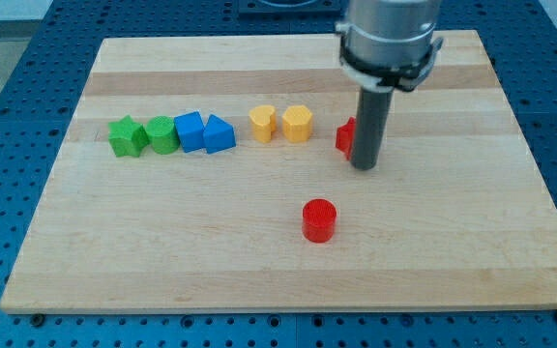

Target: Move red circle up towards top

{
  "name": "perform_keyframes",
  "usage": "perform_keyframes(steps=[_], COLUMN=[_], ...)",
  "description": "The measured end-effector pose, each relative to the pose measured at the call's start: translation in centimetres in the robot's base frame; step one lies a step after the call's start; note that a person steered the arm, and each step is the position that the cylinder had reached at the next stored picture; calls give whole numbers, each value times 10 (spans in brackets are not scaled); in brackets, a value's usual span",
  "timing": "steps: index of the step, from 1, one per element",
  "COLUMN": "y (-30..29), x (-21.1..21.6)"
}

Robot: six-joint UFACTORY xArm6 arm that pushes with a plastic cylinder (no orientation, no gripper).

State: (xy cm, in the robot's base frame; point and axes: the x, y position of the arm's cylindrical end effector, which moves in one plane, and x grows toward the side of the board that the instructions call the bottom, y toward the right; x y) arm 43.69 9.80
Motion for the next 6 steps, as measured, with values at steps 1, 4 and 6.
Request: perform_keyframes(steps=[1,4,6], y=[7,-88,-114], x=[8,110,116])
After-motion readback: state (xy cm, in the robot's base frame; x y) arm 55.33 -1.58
